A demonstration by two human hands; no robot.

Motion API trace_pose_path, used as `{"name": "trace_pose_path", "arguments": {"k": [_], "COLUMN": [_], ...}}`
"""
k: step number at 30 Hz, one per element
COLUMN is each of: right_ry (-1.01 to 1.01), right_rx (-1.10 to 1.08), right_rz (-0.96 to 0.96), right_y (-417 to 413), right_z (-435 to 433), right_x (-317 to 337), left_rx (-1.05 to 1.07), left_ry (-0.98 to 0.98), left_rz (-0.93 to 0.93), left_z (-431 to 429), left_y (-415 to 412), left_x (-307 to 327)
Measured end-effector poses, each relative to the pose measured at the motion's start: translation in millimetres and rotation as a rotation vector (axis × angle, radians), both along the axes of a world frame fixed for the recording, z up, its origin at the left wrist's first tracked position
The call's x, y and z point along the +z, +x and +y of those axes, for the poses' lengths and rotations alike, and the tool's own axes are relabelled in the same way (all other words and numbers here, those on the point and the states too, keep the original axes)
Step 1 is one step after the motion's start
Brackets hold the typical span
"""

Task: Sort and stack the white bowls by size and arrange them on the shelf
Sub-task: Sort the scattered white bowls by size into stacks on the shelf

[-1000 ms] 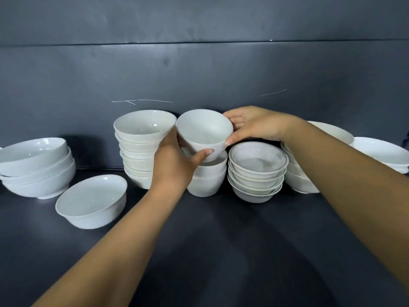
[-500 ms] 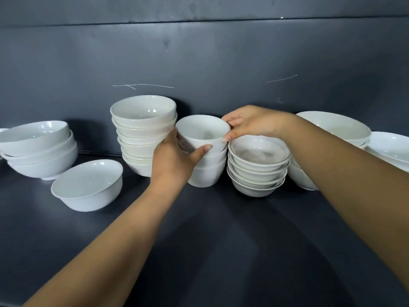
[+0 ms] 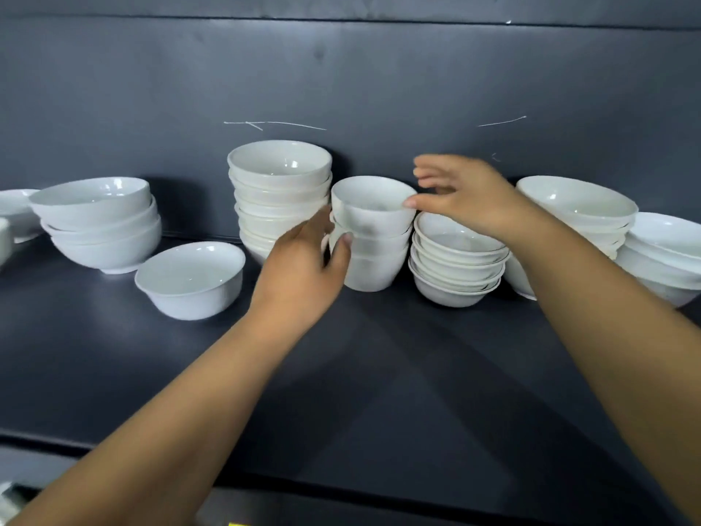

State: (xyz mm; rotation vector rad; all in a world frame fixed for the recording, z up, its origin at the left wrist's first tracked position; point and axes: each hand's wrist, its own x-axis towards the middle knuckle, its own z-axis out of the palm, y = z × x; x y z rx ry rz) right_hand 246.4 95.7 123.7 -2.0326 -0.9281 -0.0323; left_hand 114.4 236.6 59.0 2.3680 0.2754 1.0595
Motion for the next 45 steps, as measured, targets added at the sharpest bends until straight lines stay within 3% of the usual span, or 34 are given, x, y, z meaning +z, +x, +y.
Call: {"name": "trace_pose_path", "arguments": {"k": [4, 7, 11, 15, 18, 23, 29, 31, 34, 36, 42, 45], "right_ry": [0.037, -0.099, -0.175, -0.124, 0.0, 0.149, 0.173, 0.229, 0.275, 0.285, 0.382, 0.418], "right_rx": [0.076, 0.189, 0.167, 0.116, 0.089, 0.048, 0.104, 0.126, 0.171, 0.194, 0.134, 0.087], "right_rz": [-0.016, 0.174, 0.355, 0.47, 0.492, 0.426, 0.424, 0.498, 0.597, 0.624, 0.63, 0.581], "right_y": [-69.8, -110.6, -125.8, -123.6, -124.2, -127.4, -142.1, -150.7, -172.3, -187.9, -218.6, -223.4], "right_z": [17.2, 43.2, 90.8, 147.5, 178.5, 195.8, 186.4, 177.5, 157.2, 139.4, 74.1, 35.8], "right_x": [-16.5, -45.8, -76.7, -96.5, -112.2, -114.5, -111.4, -111.0, -104.9, -98.9, -73.9, -61.0], "left_rx": [-0.051, 0.03, 0.084, 0.094, 0.202, 0.248, 0.219, 0.144, -0.163, -0.363, -0.852, -1.0], "left_ry": [0.14, 0.219, 0.338, 0.285, 0.112, 0.106, 0.096, -0.066, -0.489, -0.645, -0.812, -0.787], "left_rz": [-0.016, 0.084, 0.234, 0.331, 0.287, 0.294, 0.355, 0.404, 0.263, 0.23, 0.242, 0.24], "left_z": [28.9, 63.0, 120.8, 172.5, 182.6, 179.4, 183.3, 186.8, 182.6, 167.5, 115.8, 83.2], "left_y": [-68.8, -114.3, -158.3, -182.7, -191.7, -190.7, -190.2, -185.1, -175.3, -168.6, -140.4, -125.0], "left_x": [-10.5, -27.7, -50.8, -69.2, -74.9, -78.9, -76.5, -69.9, -51.6, -35.9, -20.3, -8.6]}}
